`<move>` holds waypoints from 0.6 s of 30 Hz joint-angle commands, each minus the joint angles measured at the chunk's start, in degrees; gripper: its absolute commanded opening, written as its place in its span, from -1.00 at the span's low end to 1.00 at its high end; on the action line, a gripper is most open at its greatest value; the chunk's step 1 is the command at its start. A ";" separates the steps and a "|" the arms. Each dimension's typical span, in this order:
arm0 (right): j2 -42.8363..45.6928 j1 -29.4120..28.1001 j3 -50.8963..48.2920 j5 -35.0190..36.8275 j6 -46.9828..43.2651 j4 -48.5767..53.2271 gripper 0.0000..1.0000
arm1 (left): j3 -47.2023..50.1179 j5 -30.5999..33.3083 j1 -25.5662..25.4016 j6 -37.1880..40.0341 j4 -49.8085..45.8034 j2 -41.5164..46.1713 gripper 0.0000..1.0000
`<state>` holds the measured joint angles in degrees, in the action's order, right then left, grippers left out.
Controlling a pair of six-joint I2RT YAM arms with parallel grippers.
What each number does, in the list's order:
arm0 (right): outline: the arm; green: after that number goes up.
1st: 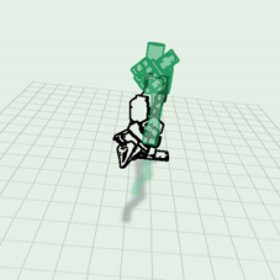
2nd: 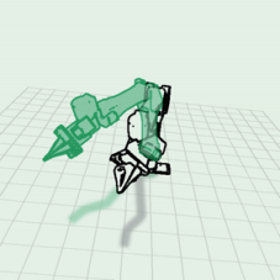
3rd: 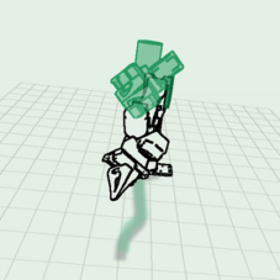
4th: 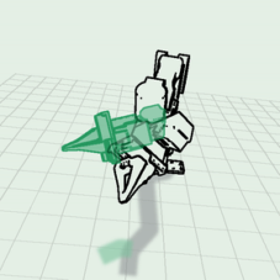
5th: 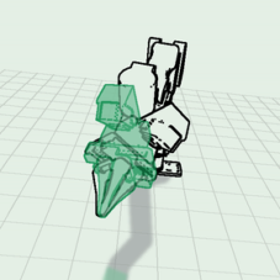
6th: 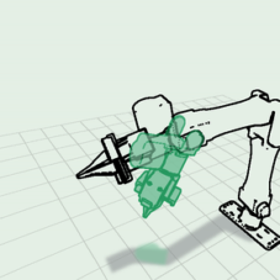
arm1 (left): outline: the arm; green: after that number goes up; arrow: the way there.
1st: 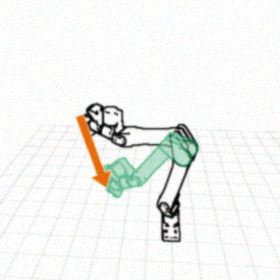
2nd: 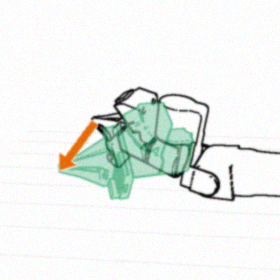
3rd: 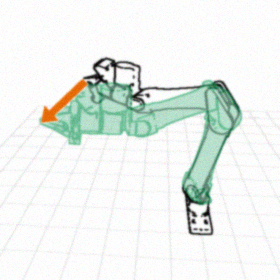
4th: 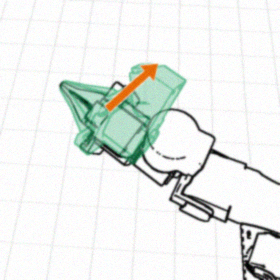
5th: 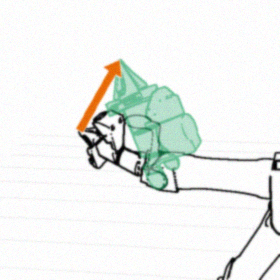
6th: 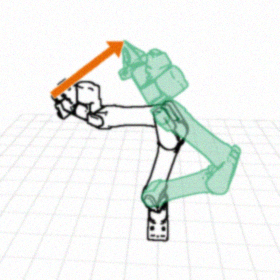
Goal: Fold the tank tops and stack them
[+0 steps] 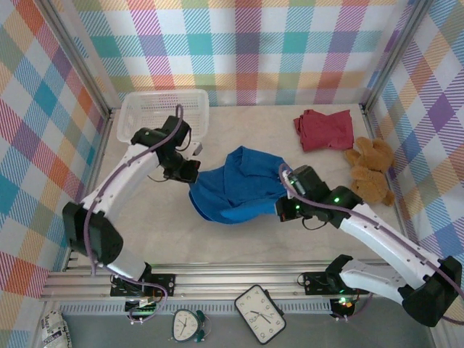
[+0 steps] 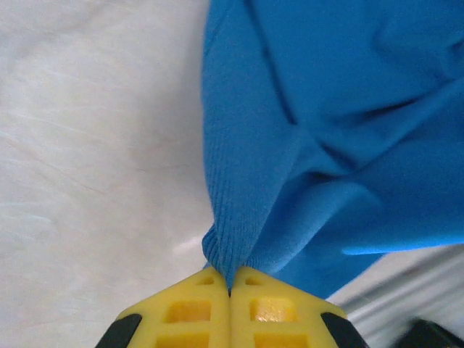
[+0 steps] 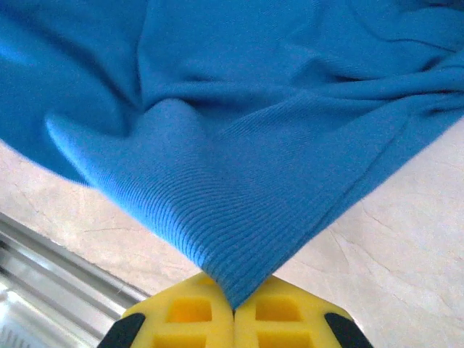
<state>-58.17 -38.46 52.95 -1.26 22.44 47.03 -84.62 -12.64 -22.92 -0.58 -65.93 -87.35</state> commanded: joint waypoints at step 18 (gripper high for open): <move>-45.96 14.90 21.76 -25.54 -13.14 -10.57 -0.55 | 3.06 3.94 5.37 -9.62 9.24 -17.86 -1.00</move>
<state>-102.02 -23.79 72.82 -22.26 9.72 40.38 -81.34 -9.76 -18.24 -9.43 -57.32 -105.08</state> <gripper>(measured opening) 0.207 0.049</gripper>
